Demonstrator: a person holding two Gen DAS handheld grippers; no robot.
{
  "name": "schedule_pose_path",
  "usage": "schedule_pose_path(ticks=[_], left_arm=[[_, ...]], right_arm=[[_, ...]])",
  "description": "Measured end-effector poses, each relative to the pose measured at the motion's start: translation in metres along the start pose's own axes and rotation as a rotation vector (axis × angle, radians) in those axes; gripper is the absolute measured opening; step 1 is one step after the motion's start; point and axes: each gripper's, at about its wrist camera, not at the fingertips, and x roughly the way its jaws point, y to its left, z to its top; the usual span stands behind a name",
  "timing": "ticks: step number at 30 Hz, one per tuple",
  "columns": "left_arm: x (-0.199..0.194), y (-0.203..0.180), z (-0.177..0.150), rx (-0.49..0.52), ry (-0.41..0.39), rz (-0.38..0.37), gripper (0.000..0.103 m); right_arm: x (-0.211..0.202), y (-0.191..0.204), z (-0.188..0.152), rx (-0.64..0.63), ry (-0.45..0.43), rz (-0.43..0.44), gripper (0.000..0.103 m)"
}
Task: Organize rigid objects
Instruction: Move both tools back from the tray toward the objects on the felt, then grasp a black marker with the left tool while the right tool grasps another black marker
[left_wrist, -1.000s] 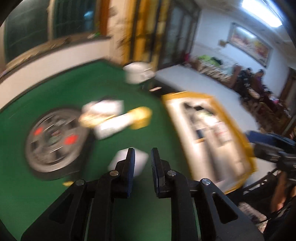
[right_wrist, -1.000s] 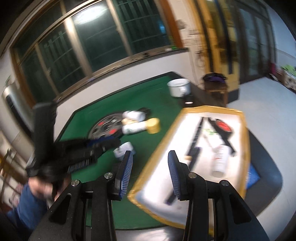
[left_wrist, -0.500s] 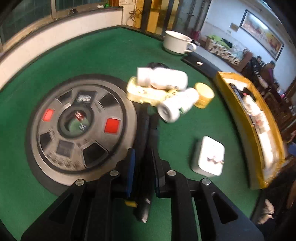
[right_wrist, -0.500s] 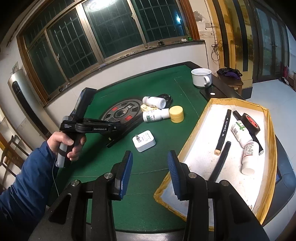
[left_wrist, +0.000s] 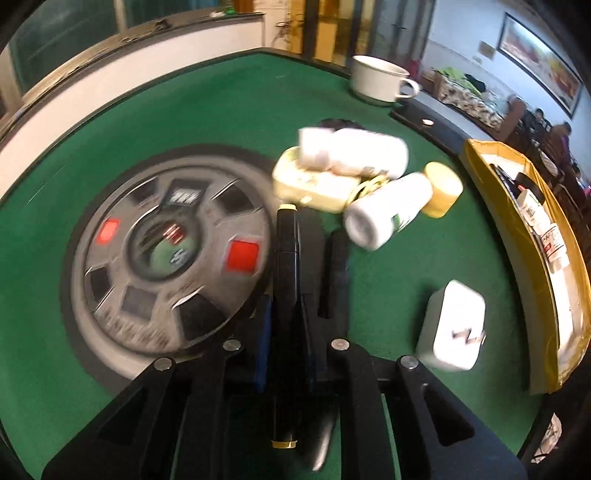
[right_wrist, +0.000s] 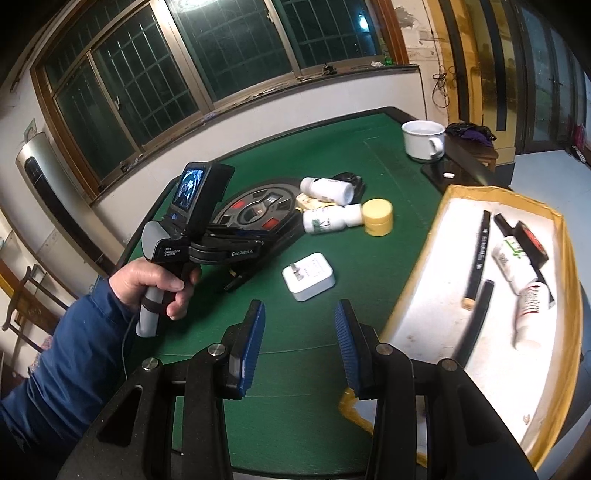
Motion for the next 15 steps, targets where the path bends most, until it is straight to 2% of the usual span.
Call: schedule_pose_path(ticks=[5,10,15], left_arm=[[-0.032,0.029,-0.055,-0.115,0.007,0.035,0.012],[-0.058,0.032,-0.102,-0.210,-0.060,0.064,0.012],[-0.063,0.030,-0.108,-0.239,-0.101,0.089,0.012]], right_arm=[[0.019,0.020,0.009,-0.022,0.053,0.019,0.035],[0.065,0.039,0.026,0.019,0.142,0.074,0.035],[0.121,0.045,0.042,0.074,0.210,0.036,0.035]])
